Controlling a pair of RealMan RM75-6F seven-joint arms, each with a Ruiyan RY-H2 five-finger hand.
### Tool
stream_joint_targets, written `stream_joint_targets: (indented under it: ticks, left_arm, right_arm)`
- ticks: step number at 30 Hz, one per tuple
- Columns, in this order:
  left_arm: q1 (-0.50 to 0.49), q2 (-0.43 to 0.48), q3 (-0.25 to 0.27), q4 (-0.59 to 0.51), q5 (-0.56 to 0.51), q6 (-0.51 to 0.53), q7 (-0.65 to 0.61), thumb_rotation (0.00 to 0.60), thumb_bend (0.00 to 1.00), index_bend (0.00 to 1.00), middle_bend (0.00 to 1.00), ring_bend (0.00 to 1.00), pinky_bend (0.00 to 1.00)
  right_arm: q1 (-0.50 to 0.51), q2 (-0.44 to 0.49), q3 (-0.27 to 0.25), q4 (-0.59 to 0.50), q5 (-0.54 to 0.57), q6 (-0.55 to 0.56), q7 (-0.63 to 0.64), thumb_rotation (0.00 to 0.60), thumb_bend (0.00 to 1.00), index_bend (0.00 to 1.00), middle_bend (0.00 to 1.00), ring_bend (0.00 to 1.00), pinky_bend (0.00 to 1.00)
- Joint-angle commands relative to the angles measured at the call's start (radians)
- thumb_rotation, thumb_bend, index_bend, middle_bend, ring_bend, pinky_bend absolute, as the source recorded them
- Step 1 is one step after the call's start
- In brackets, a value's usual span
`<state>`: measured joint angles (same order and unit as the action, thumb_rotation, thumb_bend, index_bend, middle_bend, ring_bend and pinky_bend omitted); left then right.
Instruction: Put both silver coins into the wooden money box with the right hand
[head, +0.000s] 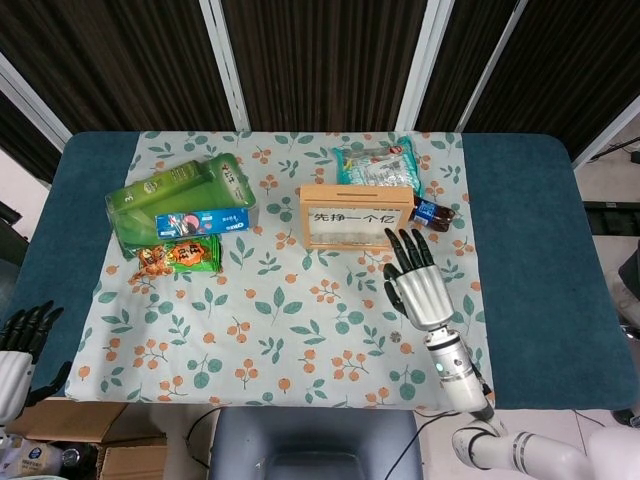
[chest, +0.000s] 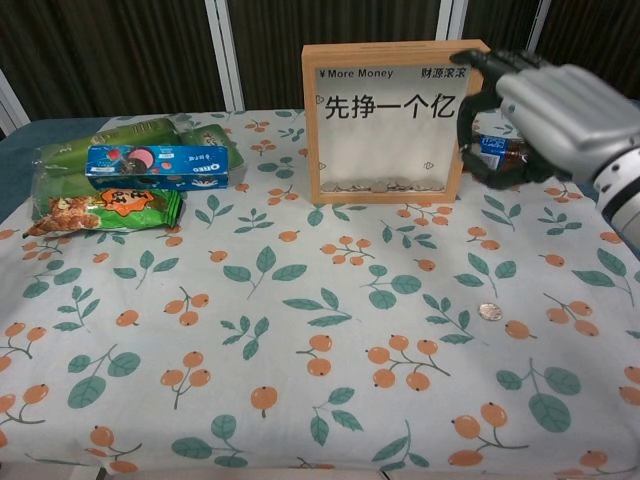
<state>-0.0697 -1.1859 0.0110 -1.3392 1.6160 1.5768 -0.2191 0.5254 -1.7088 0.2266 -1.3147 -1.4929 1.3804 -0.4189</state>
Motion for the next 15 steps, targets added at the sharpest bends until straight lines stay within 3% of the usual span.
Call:
stream_joint_targets:
  ticks: [1,8,15]
  left_arm:
    - [0.001,0.000,0.002,0.002,0.002,0.001,-0.003,0.600,0.37,0.00,0.00,0.00,0.03]
    - [0.001,-0.005,0.006,0.018,0.000,-0.008,-0.020,0.600,0.37,0.00,0.00,0.00,0.03]
    - [-0.003,-0.006,0.009,0.015,0.010,-0.008,-0.019,0.600,0.37,0.00,0.00,0.00,0.03]
  right_arm:
    - [0.053,0.134,0.182,-0.247,0.124,-0.030,-0.136,0.600,0.61,0.73,0.15,0.00,0.00]
    - [0.166,0.188,0.325,-0.361,0.305,-0.100,-0.331,0.600,0.61,0.73,0.15,0.00,0.00]
    - [0.310,0.148,0.400,-0.278,0.544,-0.152,-0.481,0.600,0.61,0.73,0.15,0.00,0.00]
